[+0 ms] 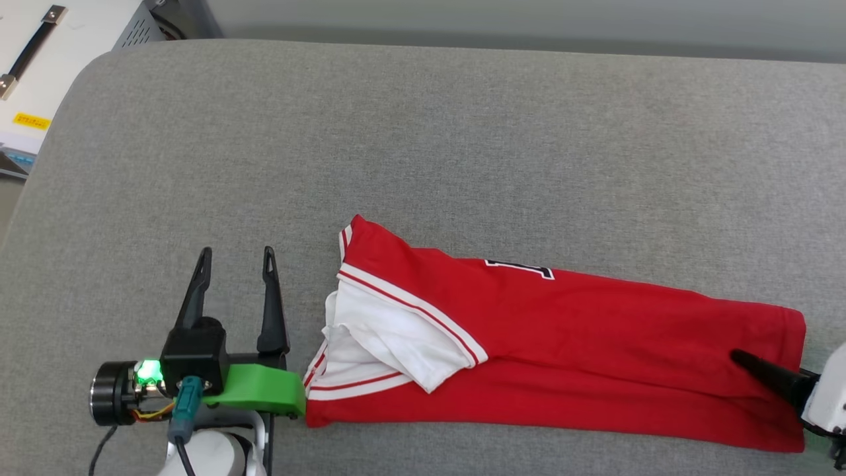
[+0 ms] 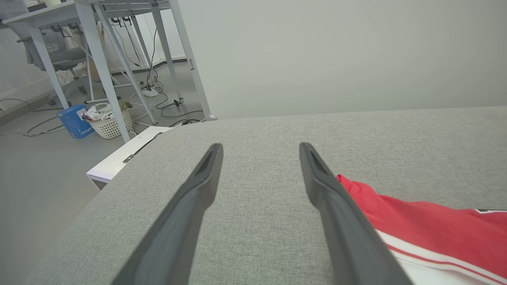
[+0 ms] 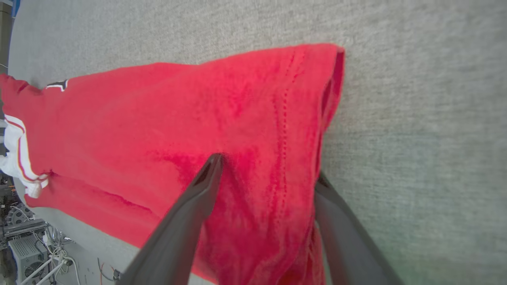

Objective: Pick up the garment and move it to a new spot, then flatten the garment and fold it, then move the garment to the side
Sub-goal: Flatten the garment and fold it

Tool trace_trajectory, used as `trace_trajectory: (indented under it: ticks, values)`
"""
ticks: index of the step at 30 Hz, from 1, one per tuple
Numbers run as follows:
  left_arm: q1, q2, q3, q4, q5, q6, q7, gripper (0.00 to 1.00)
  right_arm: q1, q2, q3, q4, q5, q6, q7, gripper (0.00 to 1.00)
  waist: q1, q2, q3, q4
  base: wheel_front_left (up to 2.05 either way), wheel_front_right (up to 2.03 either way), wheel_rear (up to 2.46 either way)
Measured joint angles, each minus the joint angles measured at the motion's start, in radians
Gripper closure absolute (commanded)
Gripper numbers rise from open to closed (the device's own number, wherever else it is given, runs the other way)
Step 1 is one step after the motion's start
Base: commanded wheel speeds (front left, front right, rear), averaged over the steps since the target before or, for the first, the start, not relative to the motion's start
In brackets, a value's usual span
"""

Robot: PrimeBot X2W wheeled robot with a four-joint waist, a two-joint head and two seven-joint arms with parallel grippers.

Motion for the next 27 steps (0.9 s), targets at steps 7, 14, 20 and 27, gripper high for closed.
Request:
trace_trajectory:
  ticks: [7, 14, 20, 27]
  values:
    - [0.052, -0.111, 0.086, 0.019, 0.093, -0.077, 0.000, 0.00, -0.042, 0.003, 0.071, 0.031, -0.018, 0.000, -0.003, 1.00, 0.0000, 0.0000, -0.004, 0.004, 0.00, 0.00, 0.00]
    - [0.084, -0.171, 0.160, 0.037, 0.164, -0.145, 0.000, 0.00, -0.055, -0.031, 0.082, 0.081, -0.012, 0.002, -0.019, 1.00, 0.0000, 0.0000, -0.027, -0.010, 0.00, 0.00, 0.00]
    - [0.101, -0.200, 0.209, 0.052, 0.204, -0.190, 0.000, 0.00, -0.068, -0.131, 0.016, 0.160, -0.015, 0.001, -0.034, 1.00, 0.0000, 0.0000, -0.046, -0.019, 0.00, 0.00, 0.00]
    - [0.132, -0.227, 0.247, 0.065, 0.242, -0.230, 0.000, 0.00, -0.074, -0.193, 0.001, 0.179, -0.018, 0.000, 0.013, 1.00, 0.0000, 0.0000, -0.071, -0.022, 0.00, 0.00, 0.00]
